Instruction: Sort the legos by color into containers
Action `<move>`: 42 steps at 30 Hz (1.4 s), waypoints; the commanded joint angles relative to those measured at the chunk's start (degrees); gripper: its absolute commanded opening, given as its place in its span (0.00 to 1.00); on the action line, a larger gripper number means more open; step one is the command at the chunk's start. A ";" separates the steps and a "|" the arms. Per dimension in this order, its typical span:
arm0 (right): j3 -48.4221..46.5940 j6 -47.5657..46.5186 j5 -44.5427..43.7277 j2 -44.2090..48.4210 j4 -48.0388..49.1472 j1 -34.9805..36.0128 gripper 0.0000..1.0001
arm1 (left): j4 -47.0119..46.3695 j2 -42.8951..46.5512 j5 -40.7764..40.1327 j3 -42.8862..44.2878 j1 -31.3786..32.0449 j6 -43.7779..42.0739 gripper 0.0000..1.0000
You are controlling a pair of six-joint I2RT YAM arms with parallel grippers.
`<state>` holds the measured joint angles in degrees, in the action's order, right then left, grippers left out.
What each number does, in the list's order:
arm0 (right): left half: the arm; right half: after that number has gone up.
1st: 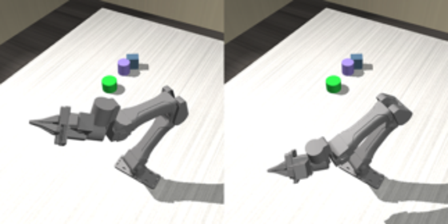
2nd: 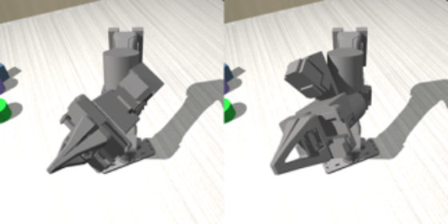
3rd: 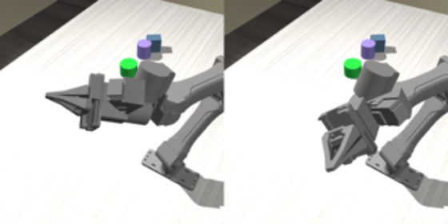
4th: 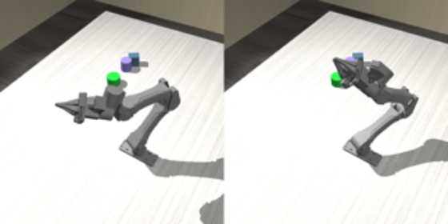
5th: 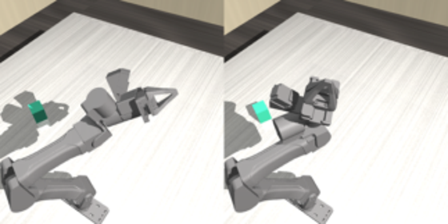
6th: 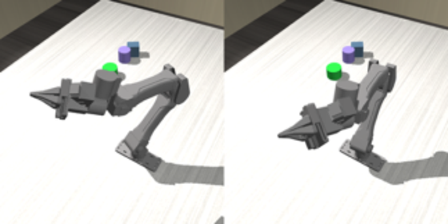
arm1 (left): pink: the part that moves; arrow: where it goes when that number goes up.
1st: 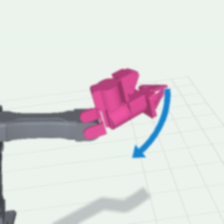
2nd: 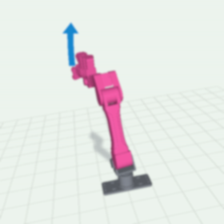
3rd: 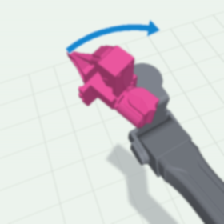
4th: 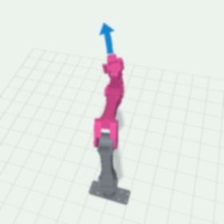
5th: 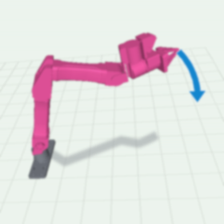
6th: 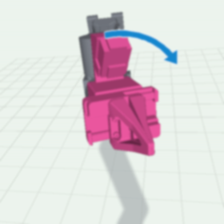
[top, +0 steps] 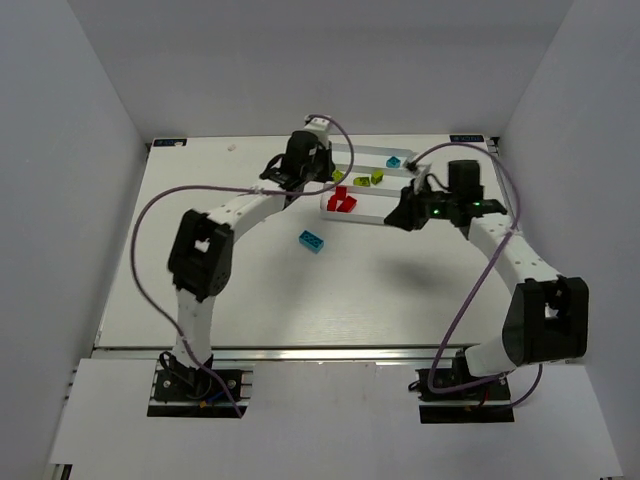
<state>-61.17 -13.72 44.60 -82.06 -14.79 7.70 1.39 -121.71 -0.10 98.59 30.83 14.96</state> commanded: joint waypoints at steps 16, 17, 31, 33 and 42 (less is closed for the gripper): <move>-21.53 -0.53 -24.46 -29.99 -8.07 28.77 0.89 | 22.34 77.49 -18.70 -56.46 -5.52 -1.34 0.77; -22.06 -0.35 -25.34 -30.78 -6.59 29.81 0.89 | 22.08 78.89 -18.80 -57.62 -5.52 -1.95 0.77; -27.16 -0.52 -33.52 -40.10 -2.36 33.69 0.54 | 19.88 83.91 -18.27 -61.41 -5.52 -2.48 0.77; -26.81 -0.87 -33.70 -40.11 -2.09 33.69 0.38 | 19.79 84.27 -18.53 -61.49 -5.52 -2.39 0.77; -25.75 -4.04 -22.91 -27.04 -2.88 30.54 0.00 | 20.14 85.06 -18.71 -61.50 -5.52 -2.39 0.77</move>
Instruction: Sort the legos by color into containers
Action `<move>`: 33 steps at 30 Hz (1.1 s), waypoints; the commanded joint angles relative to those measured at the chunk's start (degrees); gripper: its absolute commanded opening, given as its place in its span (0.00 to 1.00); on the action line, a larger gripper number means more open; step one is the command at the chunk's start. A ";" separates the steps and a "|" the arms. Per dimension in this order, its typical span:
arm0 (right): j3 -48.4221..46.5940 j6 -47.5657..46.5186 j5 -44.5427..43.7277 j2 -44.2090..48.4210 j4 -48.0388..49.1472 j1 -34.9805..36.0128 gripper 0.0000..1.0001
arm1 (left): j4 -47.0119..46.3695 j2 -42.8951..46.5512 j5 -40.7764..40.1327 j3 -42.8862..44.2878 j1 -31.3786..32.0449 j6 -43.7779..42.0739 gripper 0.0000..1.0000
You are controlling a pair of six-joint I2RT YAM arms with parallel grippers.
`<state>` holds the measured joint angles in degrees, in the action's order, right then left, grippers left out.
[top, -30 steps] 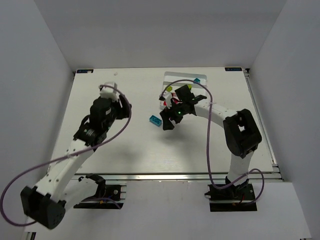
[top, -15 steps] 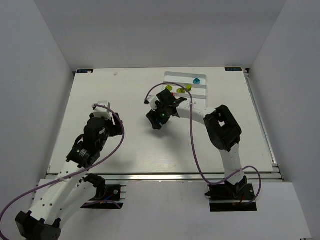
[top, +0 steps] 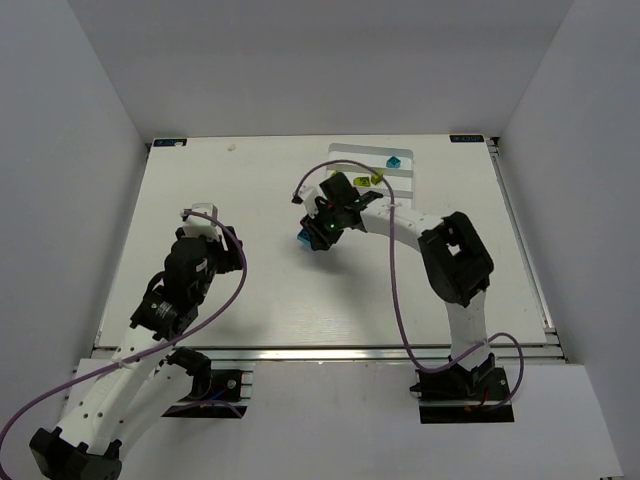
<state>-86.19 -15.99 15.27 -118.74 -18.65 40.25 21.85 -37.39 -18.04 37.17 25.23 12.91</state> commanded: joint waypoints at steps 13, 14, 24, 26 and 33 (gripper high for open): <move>-19.26 0.17 -22.03 -1.31 3.19 -19.33 0.00 | -0.31 1.53 -0.85 -0.16 0.08 -0.60 0.77; -20.75 0.34 -22.56 -3.58 3.27 -20.90 0.00 | -0.49 1.44 -0.85 -0.17 0.08 -0.78 0.77; -27.36 1.05 -20.28 -11.16 7.84 -25.04 0.00 | -0.31 0.56 -0.85 -0.08 0.08 -0.69 0.77; -27.54 1.13 -19.58 -12.12 8.02 -25.57 0.00 | -0.31 0.56 -0.68 -0.08 0.08 -0.78 0.77; -29.12 -0.44 -17.99 -14.85 8.02 -26.10 0.14 | -0.31 0.38 -0.59 0.01 0.08 -0.69 0.77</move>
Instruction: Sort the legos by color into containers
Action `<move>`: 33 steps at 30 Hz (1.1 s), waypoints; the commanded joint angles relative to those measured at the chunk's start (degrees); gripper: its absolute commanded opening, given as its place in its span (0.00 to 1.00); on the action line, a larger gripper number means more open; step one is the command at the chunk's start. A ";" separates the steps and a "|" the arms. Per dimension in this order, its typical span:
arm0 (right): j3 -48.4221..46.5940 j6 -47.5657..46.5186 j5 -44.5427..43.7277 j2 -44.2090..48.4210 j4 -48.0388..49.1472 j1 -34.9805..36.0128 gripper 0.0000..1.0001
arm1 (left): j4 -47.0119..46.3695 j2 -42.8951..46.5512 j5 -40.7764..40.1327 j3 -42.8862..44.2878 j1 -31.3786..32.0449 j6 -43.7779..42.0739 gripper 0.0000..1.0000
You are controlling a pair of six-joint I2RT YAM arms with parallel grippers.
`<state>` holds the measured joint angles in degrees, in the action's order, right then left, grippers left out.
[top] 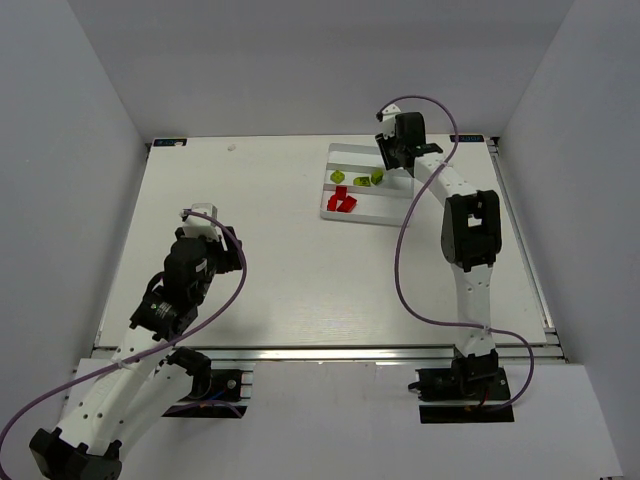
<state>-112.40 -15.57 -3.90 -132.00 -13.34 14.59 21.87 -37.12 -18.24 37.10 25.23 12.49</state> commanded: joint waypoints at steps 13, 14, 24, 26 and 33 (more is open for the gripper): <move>-6.09 -1.92 2.23 -4.58 2.62 -0.61 0.73 | -0.16 -0.41 -0.74 0.08 0.08 -0.27 0.77; -5.47 -1.74 2.32 -4.06 3.06 -0.70 0.77 | -0.16 -0.58 -0.74 -0.01 0.08 -0.27 0.77; 13.41 3.08 9.51 15.00 4.47 -1.49 0.78 | -1.04 0.64 3.12 -0.01 0.08 -1.76 0.81; 20.77 4.49 14.33 23.26 3.16 -1.76 0.80 | -1.39 1.26 6.10 -0.10 0.08 -2.56 0.93; 45.01 8.63 26.04 47.34 -4.50 -1.84 0.89 | -3.23 4.34 13.49 -0.98 0.60 -5.37 0.98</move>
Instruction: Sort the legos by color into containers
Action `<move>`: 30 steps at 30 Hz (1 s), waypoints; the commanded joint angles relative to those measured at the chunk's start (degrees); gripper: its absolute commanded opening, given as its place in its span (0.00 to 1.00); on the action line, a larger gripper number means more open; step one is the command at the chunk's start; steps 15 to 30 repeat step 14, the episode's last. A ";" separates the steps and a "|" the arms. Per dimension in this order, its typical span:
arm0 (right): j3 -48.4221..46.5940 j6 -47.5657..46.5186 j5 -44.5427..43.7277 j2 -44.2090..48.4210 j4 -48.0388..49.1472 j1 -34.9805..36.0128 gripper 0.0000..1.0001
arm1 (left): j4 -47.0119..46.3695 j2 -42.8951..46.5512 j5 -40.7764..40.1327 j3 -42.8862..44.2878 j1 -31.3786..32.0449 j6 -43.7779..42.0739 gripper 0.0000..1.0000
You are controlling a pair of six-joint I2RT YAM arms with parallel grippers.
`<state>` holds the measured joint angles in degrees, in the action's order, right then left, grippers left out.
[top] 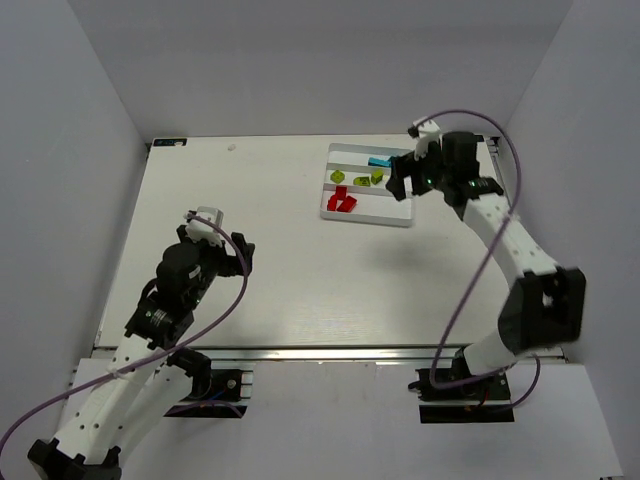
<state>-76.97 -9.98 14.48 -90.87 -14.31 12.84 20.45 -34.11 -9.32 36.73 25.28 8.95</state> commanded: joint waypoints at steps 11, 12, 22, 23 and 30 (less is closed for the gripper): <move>38.54 7.08 6.27 45.23 3.31 0.08 0.89 | -2.78 3.08 6.51 -1.66 1.09 -3.15 0.98; 40.30 7.43 6.00 48.91 4.89 0.08 0.89 | -2.69 3.17 6.51 -1.75 1.09 -3.15 0.98; 43.90 7.52 3.46 52.18 7.00 -0.10 0.89 | -2.87 3.17 6.51 -1.84 1.09 -3.06 0.98; 43.90 7.52 3.46 52.18 7.00 -0.10 0.89 | -2.87 3.17 6.51 -1.84 1.09 -3.06 0.98; 43.90 7.52 3.46 52.18 7.00 -0.10 0.89 | -2.87 3.17 6.51 -1.84 1.09 -3.06 0.98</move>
